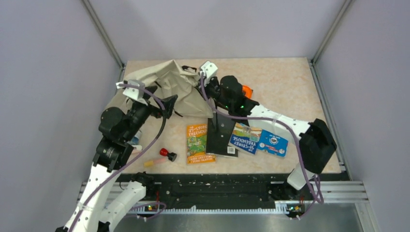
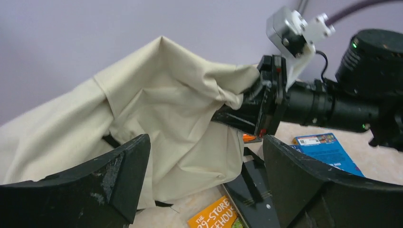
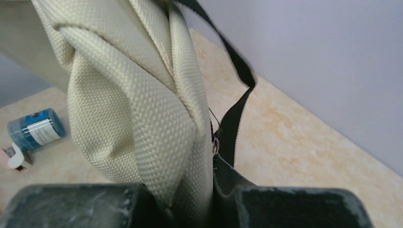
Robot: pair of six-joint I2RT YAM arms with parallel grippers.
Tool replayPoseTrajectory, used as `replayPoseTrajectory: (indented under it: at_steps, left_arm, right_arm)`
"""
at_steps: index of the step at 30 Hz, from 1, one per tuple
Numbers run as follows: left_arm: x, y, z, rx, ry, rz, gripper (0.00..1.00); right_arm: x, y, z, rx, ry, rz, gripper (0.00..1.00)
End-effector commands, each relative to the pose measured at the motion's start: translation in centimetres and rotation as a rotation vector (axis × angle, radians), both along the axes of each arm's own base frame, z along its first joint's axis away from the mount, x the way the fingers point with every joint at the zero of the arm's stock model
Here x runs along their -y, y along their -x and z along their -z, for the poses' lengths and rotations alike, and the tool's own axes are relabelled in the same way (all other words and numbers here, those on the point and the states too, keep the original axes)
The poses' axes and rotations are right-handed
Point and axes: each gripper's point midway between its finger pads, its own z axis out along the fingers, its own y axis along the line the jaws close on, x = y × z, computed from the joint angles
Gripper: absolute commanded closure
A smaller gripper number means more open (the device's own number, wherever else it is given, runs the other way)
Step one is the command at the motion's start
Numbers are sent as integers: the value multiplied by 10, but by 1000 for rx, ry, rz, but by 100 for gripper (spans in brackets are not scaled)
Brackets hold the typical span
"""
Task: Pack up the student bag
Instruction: Unzip the student bag at the center of the board.
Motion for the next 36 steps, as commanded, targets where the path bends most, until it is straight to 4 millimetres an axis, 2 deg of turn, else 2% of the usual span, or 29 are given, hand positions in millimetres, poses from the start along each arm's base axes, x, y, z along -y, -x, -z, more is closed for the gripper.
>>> replayPoseTrajectory:
  at_steps: [1, 4, 7, 8, 12, 14, 18, 20, 36]
  left_arm:
    - [19, 27, -19, 147, -14, 159, 7]
    - [22, 32, -22, 160, -6, 185, 6]
    - [14, 24, -22, 113, 36, 126, 5]
    - [13, 21, -21, 98, 44, 116, 4]
    - [15, 19, -20, 44, 58, 155, 2]
    - [14, 10, -14, -24, 83, 168, 2]
    - [6, -20, 5, -146, 168, 147, 4]
    - [5, -28, 12, -190, 188, 146, 7]
    - [5, -51, 41, -293, 205, 128, 33]
  right_arm:
    - [29, 34, -111, 27, -298, -65, 100]
    - [44, 41, -108, 18, -290, -56, 100]
    - [60, 52, -104, 47, -274, -51, 100]
    - [64, 55, -95, 39, -265, -47, 100]
    - [85, 55, -87, 34, -233, 10, 100]
    - [90, 59, -85, 26, -232, 4, 100]
    - [93, 73, -88, -4, -263, -37, 100]
    - [97, 74, -90, -16, -274, -34, 100]
    - [88, 86, -86, -30, -282, -113, 100]
